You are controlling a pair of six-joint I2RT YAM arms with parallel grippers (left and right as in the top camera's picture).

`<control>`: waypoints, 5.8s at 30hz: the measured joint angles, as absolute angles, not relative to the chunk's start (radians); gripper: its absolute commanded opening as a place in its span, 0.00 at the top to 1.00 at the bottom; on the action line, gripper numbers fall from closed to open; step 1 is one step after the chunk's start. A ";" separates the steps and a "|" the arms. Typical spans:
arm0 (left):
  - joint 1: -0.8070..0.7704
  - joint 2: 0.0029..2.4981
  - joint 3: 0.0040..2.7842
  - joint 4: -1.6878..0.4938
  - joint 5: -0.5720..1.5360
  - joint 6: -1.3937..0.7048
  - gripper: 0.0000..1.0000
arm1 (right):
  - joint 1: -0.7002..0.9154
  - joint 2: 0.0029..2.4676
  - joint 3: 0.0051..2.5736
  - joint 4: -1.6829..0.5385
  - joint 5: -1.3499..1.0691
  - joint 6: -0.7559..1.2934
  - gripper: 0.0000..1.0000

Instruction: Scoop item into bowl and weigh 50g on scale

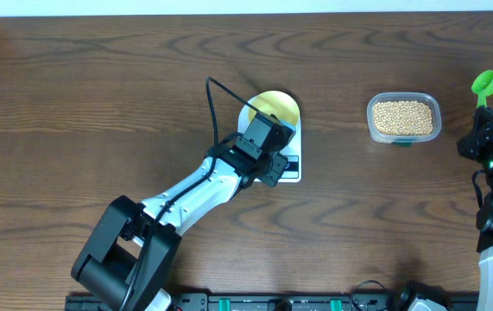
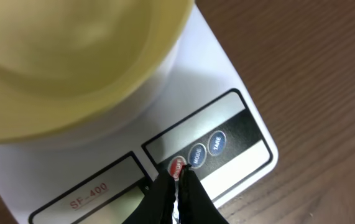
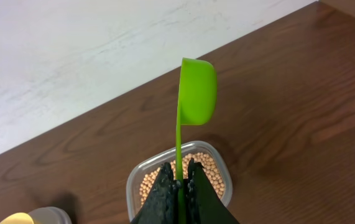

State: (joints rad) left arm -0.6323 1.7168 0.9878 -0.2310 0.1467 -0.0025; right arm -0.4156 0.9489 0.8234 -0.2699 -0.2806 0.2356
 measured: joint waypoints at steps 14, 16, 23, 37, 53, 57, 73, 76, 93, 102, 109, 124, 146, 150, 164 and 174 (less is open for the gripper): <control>-0.643 1.767 0.988 -0.230 0.131 -0.002 0.93 | -0.416 0.949 0.823 -0.265 -0.249 0.232 0.99; -0.644 1.771 0.988 -0.228 0.131 -0.002 0.93 | -0.416 0.949 0.823 -0.265 -0.247 0.230 0.99; -0.644 1.775 0.988 -0.199 0.131 -0.002 0.93 | -0.416 0.949 0.823 -0.263 -0.247 0.229 0.99; -0.644 1.779 0.988 -0.196 0.128 -0.002 0.92 | -0.416 0.949 0.823 -0.262 -0.247 0.229 0.99; -0.645 1.802 0.988 -0.179 0.129 -0.002 0.93 | -0.416 0.949 0.823 -0.262 -0.246 0.229 0.99; -0.645 1.804 0.990 -0.179 0.129 -0.002 0.93 | -0.416 0.949 0.823 -0.262 -0.247 0.229 0.99; -0.651 1.805 0.997 -0.202 0.102 -0.002 0.93 | -0.416 0.949 0.823 -0.262 -0.246 0.229 0.99; -0.652 1.805 0.997 -0.202 0.101 -0.002 0.93 | -0.416 0.949 0.823 -0.262 -0.246 0.229 0.99; -0.652 1.805 0.997 -0.205 0.098 -0.002 0.93 | -0.416 0.949 0.823 -0.262 -0.247 0.229 0.99; -0.652 1.805 0.997 -0.205 0.098 -0.002 0.93 | -0.416 0.949 0.823 -0.262 -0.246 0.229 0.99; -0.652 1.806 0.997 -0.208 0.097 -0.002 0.93 | -0.416 0.949 0.823 -0.271 -0.246 0.229 0.99; -0.652 1.798 0.973 -0.181 0.097 -0.003 0.93 | -0.416 0.949 0.823 -0.274 -0.246 0.229 0.99; -0.558 1.342 0.921 -0.234 0.065 -0.106 0.93 | -0.416 0.949 0.823 -0.274 -0.246 0.229 0.99; -0.440 1.148 0.923 -0.260 0.059 -0.127 0.93 | -0.416 0.949 0.823 -0.274 -0.246 0.229 0.99; 0.093 0.932 0.925 -0.639 0.045 -0.138 0.78 | -0.416 0.949 0.823 -0.280 -0.246 0.229 0.99; 0.163 1.018 0.925 -0.708 0.046 -0.152 0.02 | -0.472 0.949 0.823 -0.280 -0.212 0.229 0.99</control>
